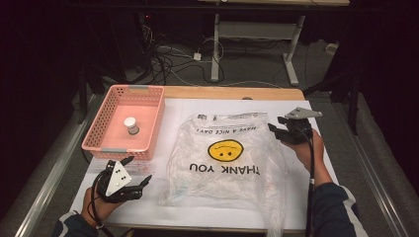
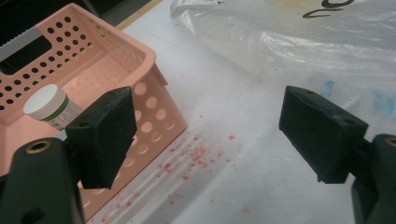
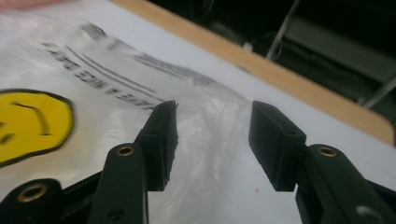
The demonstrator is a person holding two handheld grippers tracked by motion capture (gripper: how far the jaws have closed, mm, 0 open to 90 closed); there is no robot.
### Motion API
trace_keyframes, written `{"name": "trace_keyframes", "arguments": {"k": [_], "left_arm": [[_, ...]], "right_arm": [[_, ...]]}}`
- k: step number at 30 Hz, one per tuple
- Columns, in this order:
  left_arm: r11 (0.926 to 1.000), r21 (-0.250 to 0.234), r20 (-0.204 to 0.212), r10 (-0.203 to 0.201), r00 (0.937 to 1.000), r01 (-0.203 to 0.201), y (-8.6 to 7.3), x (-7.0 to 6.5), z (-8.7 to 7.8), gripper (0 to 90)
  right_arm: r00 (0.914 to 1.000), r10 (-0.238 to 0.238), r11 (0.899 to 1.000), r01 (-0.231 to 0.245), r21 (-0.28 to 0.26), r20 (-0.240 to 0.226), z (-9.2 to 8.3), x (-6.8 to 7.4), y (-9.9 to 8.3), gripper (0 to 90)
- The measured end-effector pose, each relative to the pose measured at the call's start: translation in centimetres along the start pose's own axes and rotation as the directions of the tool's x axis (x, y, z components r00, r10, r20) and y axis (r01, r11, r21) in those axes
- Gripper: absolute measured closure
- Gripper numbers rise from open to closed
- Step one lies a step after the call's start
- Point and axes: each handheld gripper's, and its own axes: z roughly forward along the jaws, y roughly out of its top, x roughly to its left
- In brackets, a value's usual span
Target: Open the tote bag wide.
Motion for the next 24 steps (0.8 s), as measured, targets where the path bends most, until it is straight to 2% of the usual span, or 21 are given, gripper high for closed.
{"name": "trace_keyframes", "arguments": {"k": [2,4,7,10,13,16,18,20,22,24], "left_arm": [[1.0,0.005,0.01,-0.003,0.9999,0.003,0.0,0.0,0.2,18.8],[1.0,0.008,0.019,-0.002,0.9998,0.002,0.0,0.0,0.3,18.9],[1.0,0.004,0.03,0.002,0.9996,-0.002,0.0,0.0,0.4,18.9],[1.0,0.0,0.043,0.004,0.9991,-0.004,0.0,0.1,0.4,18.9],[1.0,-0.004,0.053,0.003,0.9986,-0.003,-0.1,0.1,0.4,18.9],[0.9998,-0.021,0.078,0.004,0.997,-0.002,-0.2,0.3,0.3,18.8],[0.9995,-0.029,0.102,-0.003,0.9948,0.006,-0.3,0.5,0.3,18.8],[0.9995,-0.03,0.111,-0.003,0.9938,0.007,-0.3,0.5,0.4,18.8],[0.9995,-0.032,0.117,0.002,0.9931,0.001,-0.3,0.6,0.5,18.8],[0.9992,-0.038,0.117,0.01,0.9931,-0.006,-0.3,0.6,0.4,18.8]], "right_arm": [[0.9994,0.034,0.998,-0.034,0.053,0.003,1.9,-0.6,0.0,54.8],[0.9979,0.062,0.994,-0.059,0.09,-0.022,3.5,-0.9,-0.1,54.7],[0.9984,0.057,0.987,-0.057,0.148,0.004,5.4,-0.7,-0.1,53.2],[0.9974,0.057,0.973,-0.065,0.22,0.043,7.0,-0.9,-0.4,52.4],[0.9948,0.098,0.954,-0.102,0.281,0.028,8.0,-1.3,-0.7,52.8],[0.9887,0.15,0.943,-0.139,0.301,-0.011,8.3,-1.9,-0.8,69.5],[0.9848,0.167,0.934,-0.144,0.327,-0.045,8.4,-2.1,-0.5,81.8],[0.9818,0.177,0.927,-0.144,0.347,-0.068,8.7,-2.3,-0.2,89.1],[0.9821,0.169,0.929,-0.129,0.347,-0.085,9.1,-2.0,0.2,90.0],[0.986,0.158,0.936,-0.132,0.327,-0.054,9.7,-1.7,0.6,90.0]]}}
